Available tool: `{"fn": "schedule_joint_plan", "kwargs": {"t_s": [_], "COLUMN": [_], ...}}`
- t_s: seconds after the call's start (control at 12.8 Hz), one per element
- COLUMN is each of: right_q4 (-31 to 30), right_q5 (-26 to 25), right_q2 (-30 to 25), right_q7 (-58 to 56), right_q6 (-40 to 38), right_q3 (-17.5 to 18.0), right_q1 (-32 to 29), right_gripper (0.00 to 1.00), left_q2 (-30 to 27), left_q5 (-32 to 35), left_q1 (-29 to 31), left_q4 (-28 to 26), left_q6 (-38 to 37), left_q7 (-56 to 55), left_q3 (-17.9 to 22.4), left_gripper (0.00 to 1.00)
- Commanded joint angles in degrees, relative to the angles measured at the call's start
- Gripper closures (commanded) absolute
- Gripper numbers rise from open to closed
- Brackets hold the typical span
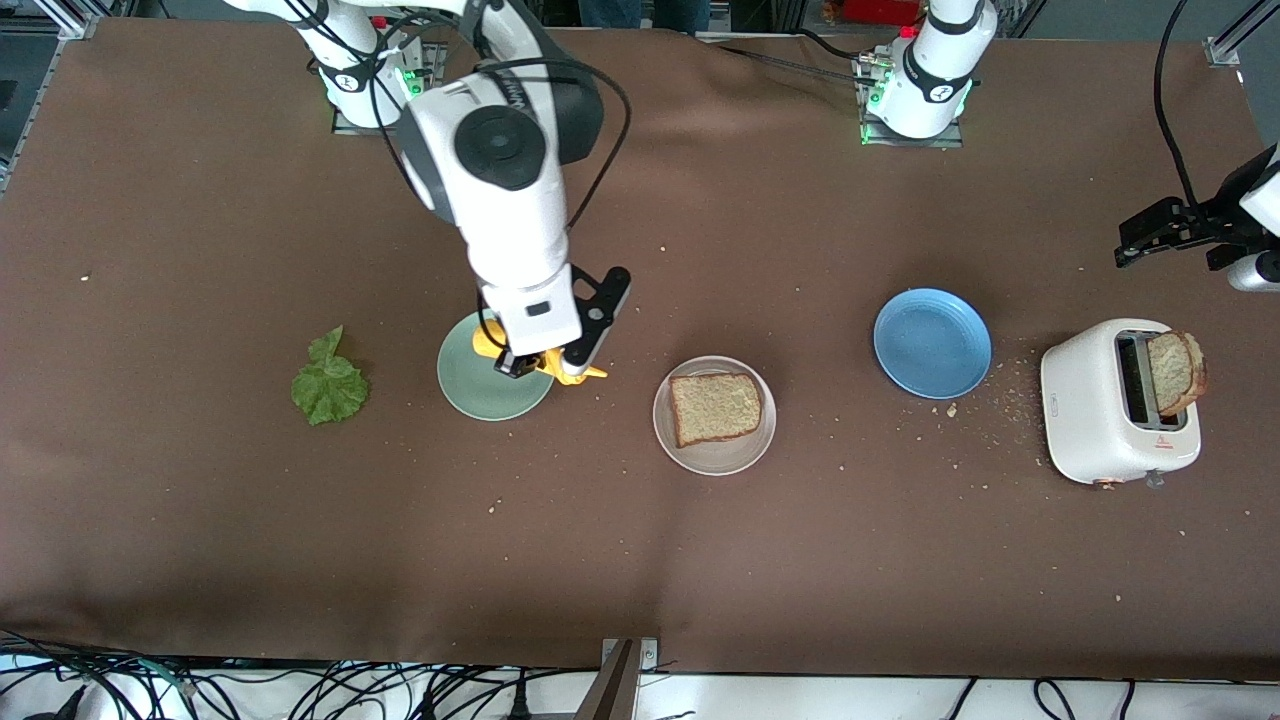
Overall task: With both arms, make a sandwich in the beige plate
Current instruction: 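Carry the mustard back and set it beside the lettuce with the right gripper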
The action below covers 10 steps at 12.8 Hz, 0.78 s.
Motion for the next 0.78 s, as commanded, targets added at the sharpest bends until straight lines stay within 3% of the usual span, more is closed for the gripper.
{"fn": "schedule_joint_plan", "kwargs": {"t_s": [0.0,0.39,0.7], "right_q4": [-1.26,-4.86,-10.3], "right_q5": [8.54,30.77,40.73], "right_q2": [-2.68,-3.38,-2.77], "right_q7": [-5.4,-29.62,-53.26], "right_q6": [-3.36,-12.75,-19.88], "right_q3": [1.13,1.13,1.22], "right_q1": [-5.3,-17.86,-25.52], "right_gripper": [1.0,1.0,1.0], "left_q2": [-0.78,0.28,0.72], "left_q5": [-0.7,-0.7,-1.14], "left_q1": [0.02,0.02,0.63], "left_q4": [-1.58,-1.58,-1.67], "left_q6": [1.22,2.1,2.8], "left_q7": [0.55,0.72,0.81], "left_q3": [0.19,0.19,0.27], "left_gripper": [0.0,0.0,0.0]}}
